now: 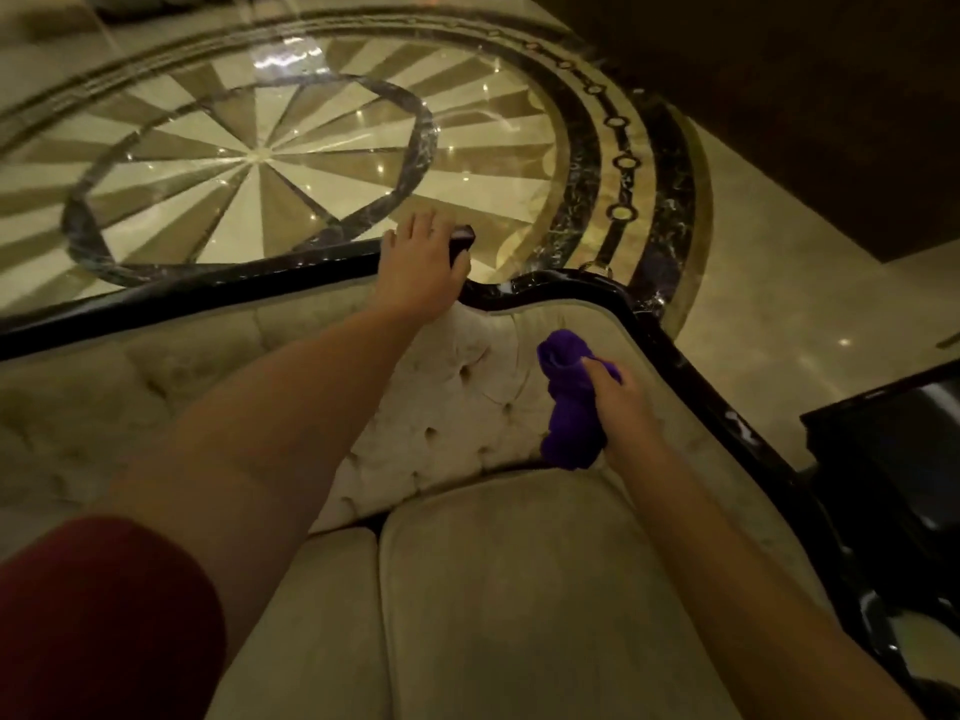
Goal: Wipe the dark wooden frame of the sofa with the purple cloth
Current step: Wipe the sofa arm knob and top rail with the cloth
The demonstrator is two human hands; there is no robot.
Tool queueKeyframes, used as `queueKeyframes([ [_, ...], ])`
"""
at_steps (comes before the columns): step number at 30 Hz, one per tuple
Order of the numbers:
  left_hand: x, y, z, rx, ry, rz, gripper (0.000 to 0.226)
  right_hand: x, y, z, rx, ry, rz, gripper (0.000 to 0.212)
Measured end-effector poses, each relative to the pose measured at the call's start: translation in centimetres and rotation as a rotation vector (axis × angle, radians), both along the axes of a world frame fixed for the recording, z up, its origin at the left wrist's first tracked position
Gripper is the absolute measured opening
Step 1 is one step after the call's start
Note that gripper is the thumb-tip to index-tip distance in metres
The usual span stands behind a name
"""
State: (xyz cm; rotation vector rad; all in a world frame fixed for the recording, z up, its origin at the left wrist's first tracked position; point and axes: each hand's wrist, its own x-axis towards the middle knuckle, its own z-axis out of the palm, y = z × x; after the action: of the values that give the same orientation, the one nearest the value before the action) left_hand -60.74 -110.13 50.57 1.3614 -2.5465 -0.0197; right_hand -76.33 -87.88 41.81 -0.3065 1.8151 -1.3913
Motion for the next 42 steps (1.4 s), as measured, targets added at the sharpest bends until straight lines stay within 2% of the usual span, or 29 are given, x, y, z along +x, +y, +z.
queueKeyframes([
  [4, -1.2, -5.4, 0.1, 0.105, -0.172, 0.092, 0.054, -1.8, -5.3, 0.5, -0.112, 0.053, 0.068, 0.006],
  [8, -3.1, -8.6, -1.0, 0.006, -0.237, 0.088, 0.053, -3.8, -12.4, 2.5, -0.196, 0.180, 0.051, 0.014],
  [11, -3.5, -9.5, -2.5, -0.087, -0.224, 0.096, 0.048, -4.6, -18.1, 2.9, -0.268, 0.363, 0.086, 0.004],
  [13, -3.5, -9.8, -3.1, -0.111, -0.247, 0.069, 0.043, -4.5, -21.6, 2.2, -0.281, 0.438, 0.112, 0.017],
  [15, -3.6, -9.9, -3.3, -0.110, -0.239, 0.087, 0.050, -4.1, -24.1, 1.6, -0.303, 0.443, 0.117, 0.025],
  [19, -3.7, -10.1, -3.4, -0.107, -0.160, 0.126, 0.056, -1.4, -27.8, -0.3, -0.382, 0.417, 0.183, 0.024],
  [26, -3.9, -9.8, -3.3, -0.119, -0.101, 0.142, 0.036, -0.8, -28.1, -2.7, -0.451, 0.539, 0.208, 0.035],
  [28, -3.8, -9.9, -3.5, -0.143, -0.112, 0.133, 0.036, -0.6, -27.8, -4.1, -0.400, 0.572, 0.274, 0.039],
  [32, -4.0, -9.8, -3.7, -0.201, -0.148, 0.130, 0.039, 0.6, -26.9, -6.5, -0.247, 0.825, 0.323, 0.043],
  [37, -3.8, -9.5, -3.6, -0.254, -0.175, 0.076, 0.035, -2.0, -26.4, -7.0, -0.067, 1.251, 0.512, 0.040],
  [39, -3.7, -9.4, -3.5, -0.266, -0.180, 0.056, 0.033, -2.7, -26.0, -6.9, -0.020, 1.338, 0.569, 0.039],
  [42, -3.9, -9.3, -3.5, -0.227, -0.130, 0.146, 0.041, -4.0, -26.1, -6.9, 0.072, 1.448, 0.621, 0.041],
])
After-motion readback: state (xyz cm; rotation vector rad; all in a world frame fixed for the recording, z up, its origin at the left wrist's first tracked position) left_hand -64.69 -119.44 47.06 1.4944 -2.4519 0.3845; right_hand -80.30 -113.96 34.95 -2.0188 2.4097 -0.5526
